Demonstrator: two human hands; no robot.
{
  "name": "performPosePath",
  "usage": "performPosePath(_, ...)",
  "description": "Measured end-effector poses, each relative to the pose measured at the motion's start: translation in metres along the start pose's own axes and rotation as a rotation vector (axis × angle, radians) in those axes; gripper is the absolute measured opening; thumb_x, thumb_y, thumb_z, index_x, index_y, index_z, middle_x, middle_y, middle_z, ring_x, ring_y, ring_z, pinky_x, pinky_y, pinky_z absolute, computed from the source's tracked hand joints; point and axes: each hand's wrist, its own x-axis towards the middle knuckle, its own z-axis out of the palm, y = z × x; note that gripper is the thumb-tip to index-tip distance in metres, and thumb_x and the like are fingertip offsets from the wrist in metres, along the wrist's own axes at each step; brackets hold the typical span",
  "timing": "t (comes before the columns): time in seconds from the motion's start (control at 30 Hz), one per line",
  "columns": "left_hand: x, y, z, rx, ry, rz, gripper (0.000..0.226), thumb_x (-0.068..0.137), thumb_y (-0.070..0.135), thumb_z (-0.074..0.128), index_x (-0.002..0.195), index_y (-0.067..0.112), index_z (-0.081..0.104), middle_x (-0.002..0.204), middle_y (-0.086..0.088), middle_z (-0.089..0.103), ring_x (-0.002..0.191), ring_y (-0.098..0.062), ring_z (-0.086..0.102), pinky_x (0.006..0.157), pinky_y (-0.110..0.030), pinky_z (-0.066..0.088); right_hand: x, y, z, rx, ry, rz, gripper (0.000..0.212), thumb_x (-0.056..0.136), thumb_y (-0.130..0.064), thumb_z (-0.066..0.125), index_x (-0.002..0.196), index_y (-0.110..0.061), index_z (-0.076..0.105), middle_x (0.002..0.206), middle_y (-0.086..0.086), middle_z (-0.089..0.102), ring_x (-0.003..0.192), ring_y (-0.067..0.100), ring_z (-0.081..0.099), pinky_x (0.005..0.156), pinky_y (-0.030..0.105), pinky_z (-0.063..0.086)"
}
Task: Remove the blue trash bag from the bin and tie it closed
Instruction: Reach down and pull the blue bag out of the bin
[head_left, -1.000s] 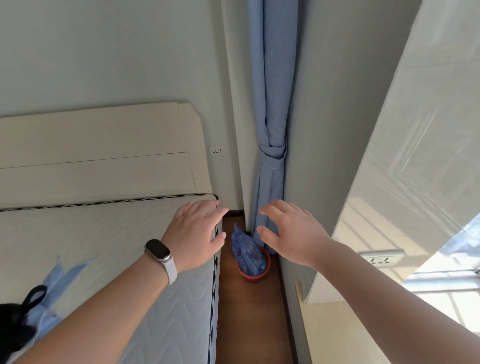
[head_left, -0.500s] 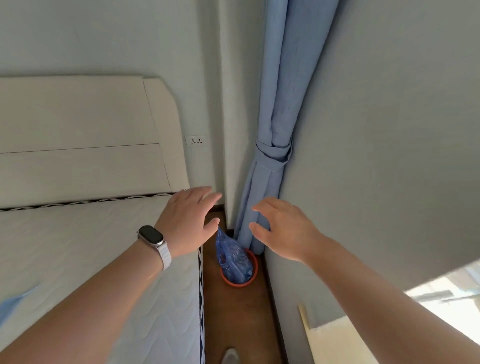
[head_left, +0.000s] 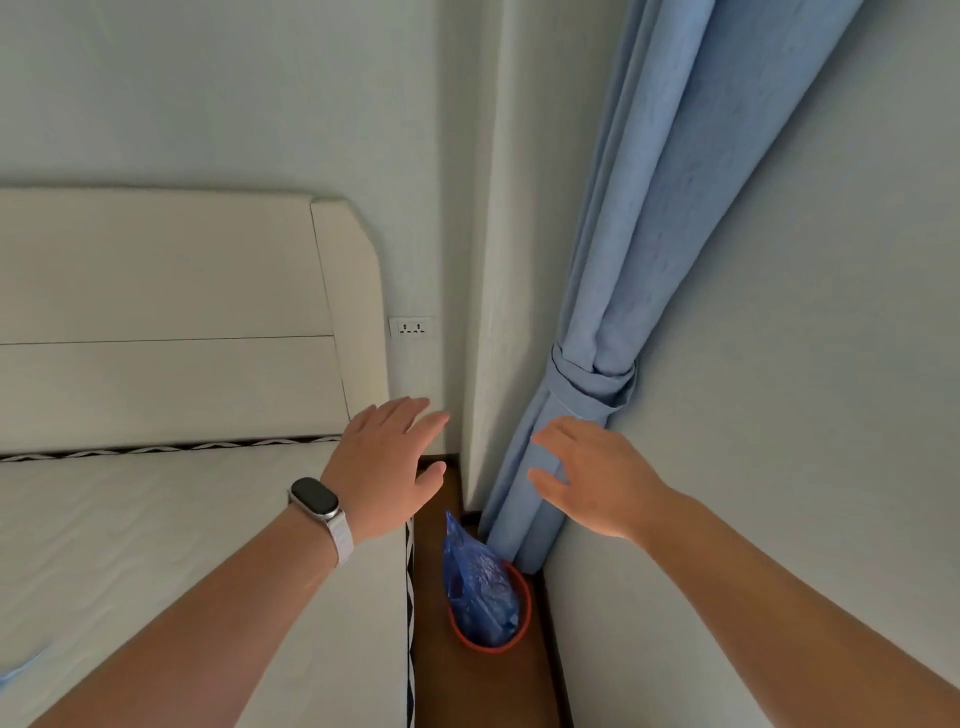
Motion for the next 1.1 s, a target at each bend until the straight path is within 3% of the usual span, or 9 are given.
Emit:
performPosePath(0.3,0.042,-0.024,0.032,0.014,-0.093,-0.076,0.052,0.088,0.045,0.045,0.137,0.028,0.039,0.148,-0.002,0.041,0.137,-0.026,0.034,0.113,-0.047,0.025,0.082,0.021,0.030,0.039,-0.057,-0.071,0.050,0.094,-0.048,0.042,0.137,-0.022,0.044,0.139,0.000,0.048,0.125,0.022,0.044,0.102,0.038,0.036)
performPosePath(0.6,0.076,-0.038,0.097,0.041,-0.172,-0.225,0.051,0.089,0.045,0.044,0.137,0.026,0.041,0.146,-0.004,0.044,0.138,-0.028,0.035,0.112,-0.046,0.025,0.150,0.048,0.076,0.054,-0.183,-0.127,0.048,0.093,-0.048,0.038,0.130,-0.019,0.047,0.128,0.005,0.052,0.115,0.027,0.049,0.094,0.045,0.042)
performPosePath(0.73,0.079,-0.052,0.146,0.020,-0.277,-0.301,0.054,0.092,0.047,0.040,0.141,0.027,0.035,0.151,-0.005,0.037,0.142,-0.028,0.027,0.114,-0.047,0.021,0.175,0.061,0.112,0.039,-0.248,-0.129,0.050,0.093,-0.048,0.038,0.132,-0.018,0.046,0.129,0.006,0.052,0.116,0.028,0.048,0.095,0.045,0.042)
performPosePath(0.87,0.074,-0.065,0.202,-0.018,-0.365,-0.391,0.054,0.091,0.049,0.038,0.141,0.028,0.033,0.153,-0.004,0.034,0.143,-0.026,0.024,0.115,-0.045,0.019,0.195,0.072,0.166,0.022,-0.331,-0.129,0.046,0.090,-0.049,0.038,0.121,-0.018,0.053,0.120,0.006,0.056,0.113,0.029,0.051,0.091,0.044,0.044)
performPosePath(1.1,0.082,-0.071,0.337,-0.114,-0.549,-0.386,0.050,0.088,0.045,0.041,0.133,0.025,0.039,0.148,-0.006,0.040,0.136,-0.027,0.033,0.107,-0.044,0.030,0.229,0.111,0.292,-0.095,-0.509,-0.100,0.038,0.090,-0.044,0.041,0.111,-0.015,0.055,0.118,0.010,0.056,0.110,0.033,0.051,0.086,0.043,0.042)
